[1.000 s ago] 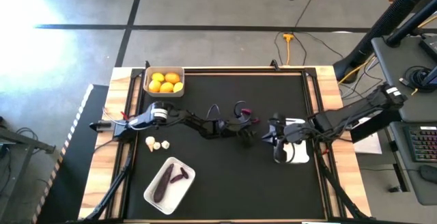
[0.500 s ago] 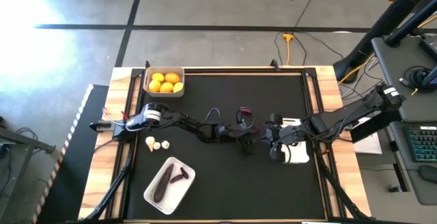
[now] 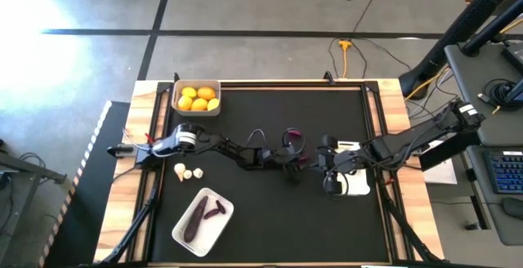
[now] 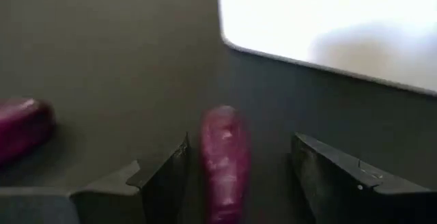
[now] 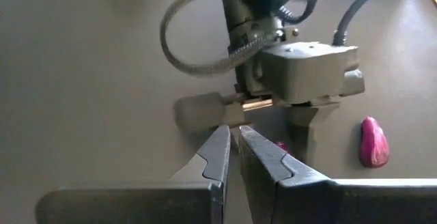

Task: Sort produce into baskets
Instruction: Put the bottom eggplant into the bottom left white bin, then put the eggplant into the bottom left white bin

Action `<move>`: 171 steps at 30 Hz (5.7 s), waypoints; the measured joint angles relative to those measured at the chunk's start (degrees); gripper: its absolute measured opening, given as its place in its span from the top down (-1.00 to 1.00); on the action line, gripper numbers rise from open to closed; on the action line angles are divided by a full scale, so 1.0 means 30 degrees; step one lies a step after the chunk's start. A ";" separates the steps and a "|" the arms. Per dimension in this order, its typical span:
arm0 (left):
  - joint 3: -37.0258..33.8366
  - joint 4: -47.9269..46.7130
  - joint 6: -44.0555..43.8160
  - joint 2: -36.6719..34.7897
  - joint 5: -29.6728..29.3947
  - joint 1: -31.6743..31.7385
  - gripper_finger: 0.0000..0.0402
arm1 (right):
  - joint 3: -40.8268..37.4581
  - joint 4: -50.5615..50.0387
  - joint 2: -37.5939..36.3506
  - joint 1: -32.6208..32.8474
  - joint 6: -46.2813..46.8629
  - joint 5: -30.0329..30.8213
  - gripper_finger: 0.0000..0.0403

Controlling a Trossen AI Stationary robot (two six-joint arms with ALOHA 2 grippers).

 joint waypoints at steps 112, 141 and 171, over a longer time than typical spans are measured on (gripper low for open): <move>0.3929 -2.2362 -0.2396 -1.0147 -0.1513 -0.0616 -0.26 | 0.0952 0.7522 0.9487 0.4279 0.0748 0.0786 0.87; 0.3424 -1.4132 0.5242 -0.3314 0.0762 0.3746 -0.45 | 0.0342 0.1697 0.5302 0.8429 0.5114 0.9639 0.87; 0.3453 -1.1139 0.2818 -0.1333 0.3558 0.5123 0.12 | 0.0299 0.1845 0.5309 0.8429 0.5078 0.9641 0.87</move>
